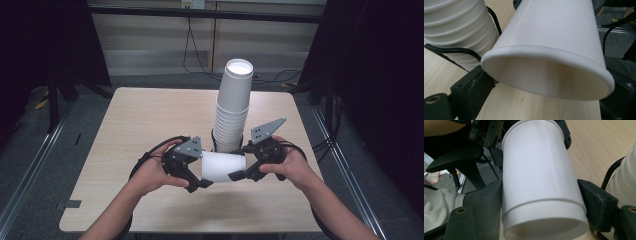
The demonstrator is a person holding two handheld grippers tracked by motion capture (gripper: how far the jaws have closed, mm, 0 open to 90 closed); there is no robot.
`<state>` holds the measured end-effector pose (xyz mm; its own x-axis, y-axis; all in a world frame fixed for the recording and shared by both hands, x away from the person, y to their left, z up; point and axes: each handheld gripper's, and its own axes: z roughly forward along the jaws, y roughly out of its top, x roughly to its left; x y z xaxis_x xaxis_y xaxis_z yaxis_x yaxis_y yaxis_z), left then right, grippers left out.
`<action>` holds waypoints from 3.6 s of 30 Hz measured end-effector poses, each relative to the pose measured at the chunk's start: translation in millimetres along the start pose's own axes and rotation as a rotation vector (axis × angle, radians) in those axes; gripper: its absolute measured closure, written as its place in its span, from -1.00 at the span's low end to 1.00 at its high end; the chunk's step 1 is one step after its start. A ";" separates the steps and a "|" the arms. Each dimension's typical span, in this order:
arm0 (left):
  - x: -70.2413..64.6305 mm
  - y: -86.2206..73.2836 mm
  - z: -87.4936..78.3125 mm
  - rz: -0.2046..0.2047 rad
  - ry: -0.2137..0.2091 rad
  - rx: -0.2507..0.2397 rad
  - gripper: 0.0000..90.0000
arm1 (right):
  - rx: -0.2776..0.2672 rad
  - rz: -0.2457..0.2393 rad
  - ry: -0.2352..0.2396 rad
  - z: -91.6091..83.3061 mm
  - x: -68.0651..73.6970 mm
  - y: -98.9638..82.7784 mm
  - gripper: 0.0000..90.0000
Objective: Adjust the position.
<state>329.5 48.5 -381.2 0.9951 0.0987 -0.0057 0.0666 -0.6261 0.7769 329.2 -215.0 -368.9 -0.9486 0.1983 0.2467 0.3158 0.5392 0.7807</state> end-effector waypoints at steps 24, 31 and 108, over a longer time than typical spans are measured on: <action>-0.7 0.8 -5.8 -0.063 -0.031 0.008 -0.67 | -0.022 0.014 0.010 3.0 -1.9 -3.9 -0.49; -0.3 0.5 -6.2 -0.074 -0.031 0.000 -0.67 | -0.028 0.019 0.011 2.5 -2.0 -4.1 -0.50; -10.7 25.7 14.1 -0.032 0.002 0.304 -0.71 | 0.317 -0.162 -0.089 35.5 15.6 19.5 -0.55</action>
<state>321.6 20.4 -370.0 0.9920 0.1236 -0.0253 0.1169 -0.8254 0.5523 321.4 -172.3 -370.2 -0.9857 0.1522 0.0729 0.1659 0.7936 0.5854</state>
